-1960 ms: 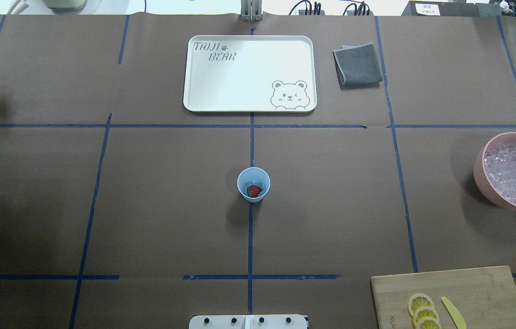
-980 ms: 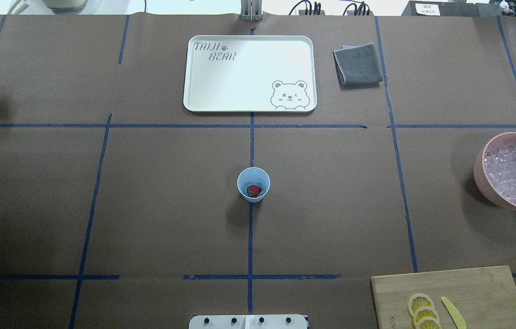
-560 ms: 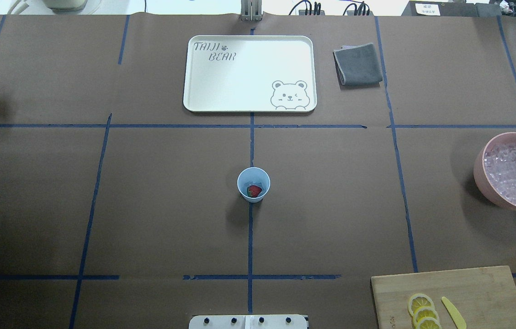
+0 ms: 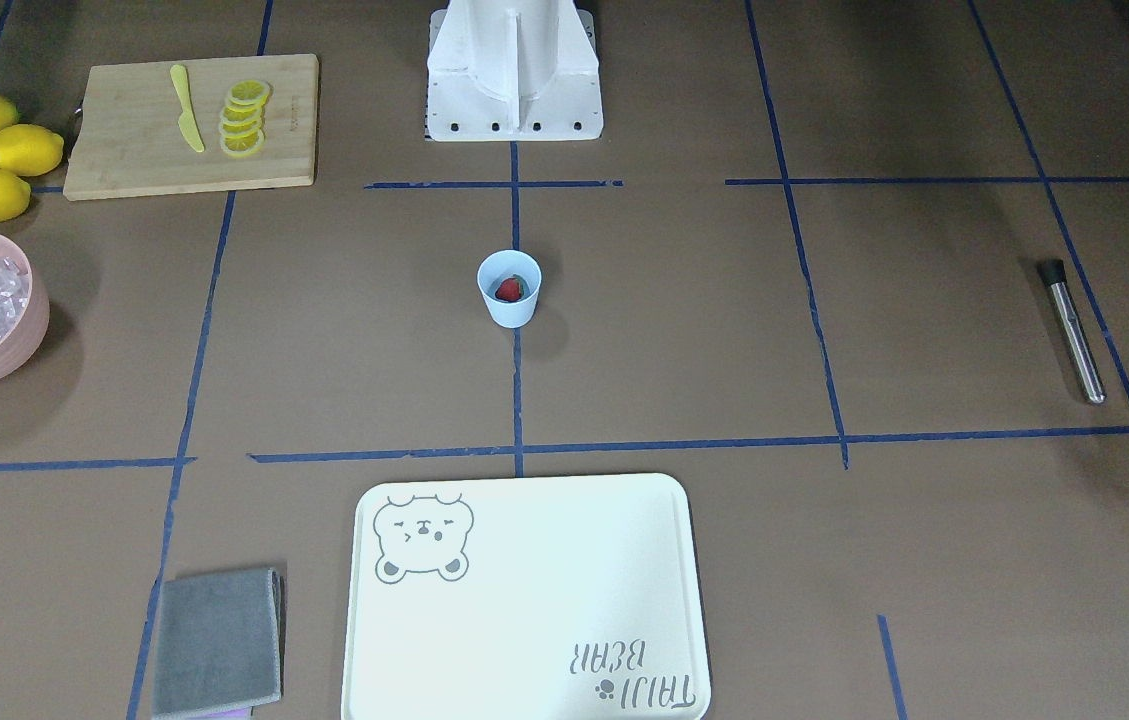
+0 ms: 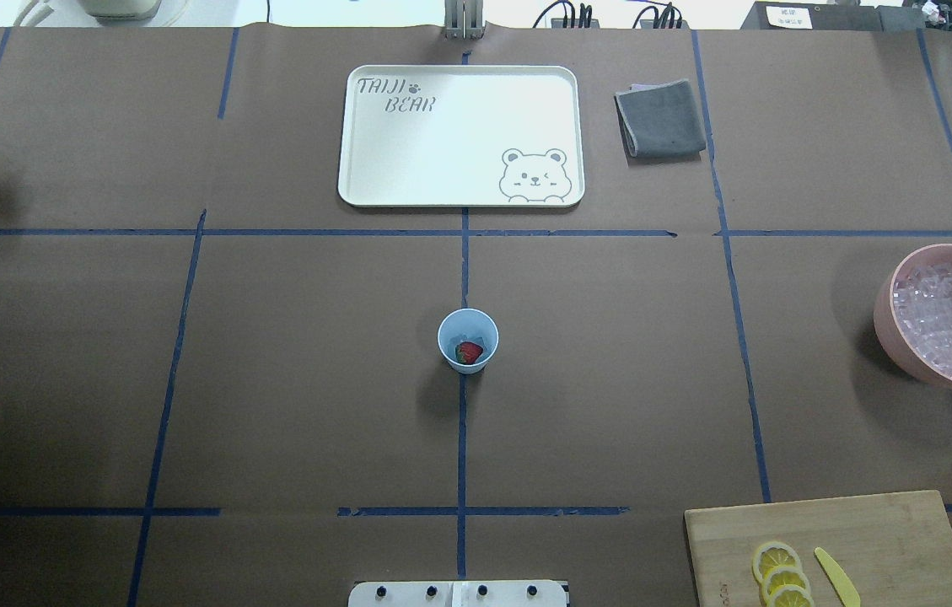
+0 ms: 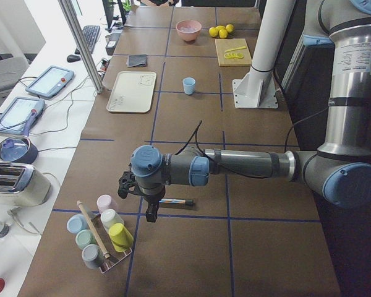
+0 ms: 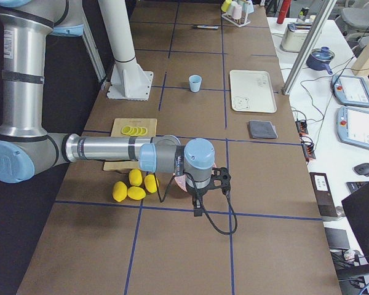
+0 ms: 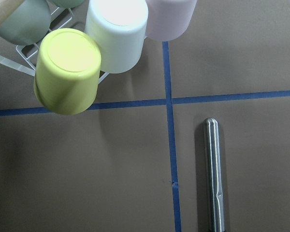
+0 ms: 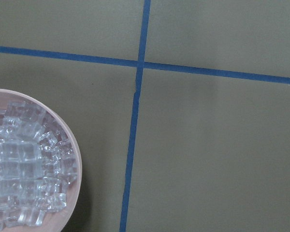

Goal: Mash ice and strawberries in cup

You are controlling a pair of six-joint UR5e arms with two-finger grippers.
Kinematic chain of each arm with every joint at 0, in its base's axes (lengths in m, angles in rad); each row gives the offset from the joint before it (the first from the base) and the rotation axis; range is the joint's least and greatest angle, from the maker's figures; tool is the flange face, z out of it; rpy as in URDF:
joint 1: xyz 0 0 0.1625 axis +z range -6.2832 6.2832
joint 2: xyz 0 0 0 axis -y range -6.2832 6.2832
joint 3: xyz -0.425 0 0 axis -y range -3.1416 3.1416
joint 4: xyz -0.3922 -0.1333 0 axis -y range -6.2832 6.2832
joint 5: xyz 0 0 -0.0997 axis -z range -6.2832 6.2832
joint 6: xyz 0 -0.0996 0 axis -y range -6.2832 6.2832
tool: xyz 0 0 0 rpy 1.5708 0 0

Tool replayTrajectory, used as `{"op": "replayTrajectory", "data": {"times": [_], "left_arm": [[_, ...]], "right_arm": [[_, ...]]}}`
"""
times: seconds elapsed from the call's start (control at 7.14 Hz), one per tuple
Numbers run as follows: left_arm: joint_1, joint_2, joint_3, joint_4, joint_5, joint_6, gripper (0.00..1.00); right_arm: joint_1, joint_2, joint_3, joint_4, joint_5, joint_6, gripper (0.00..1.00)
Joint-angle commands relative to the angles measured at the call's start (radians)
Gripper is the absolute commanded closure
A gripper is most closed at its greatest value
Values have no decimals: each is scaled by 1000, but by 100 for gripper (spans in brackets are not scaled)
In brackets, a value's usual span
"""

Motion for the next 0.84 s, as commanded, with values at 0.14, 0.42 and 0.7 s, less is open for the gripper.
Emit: {"op": "replayTrajectory", "data": {"times": [0.14,0.42,0.7], "left_arm": [[0,2,6,0,0,-1,0],[0,2,7,0,0,-1,0],[0,8,12,3,0,-1,0]], "right_arm": [[0,0,-1,0,0,2,1],[0,0,-1,0,0,2,0],[-2,1,-4,-2,0,2,0]]}}
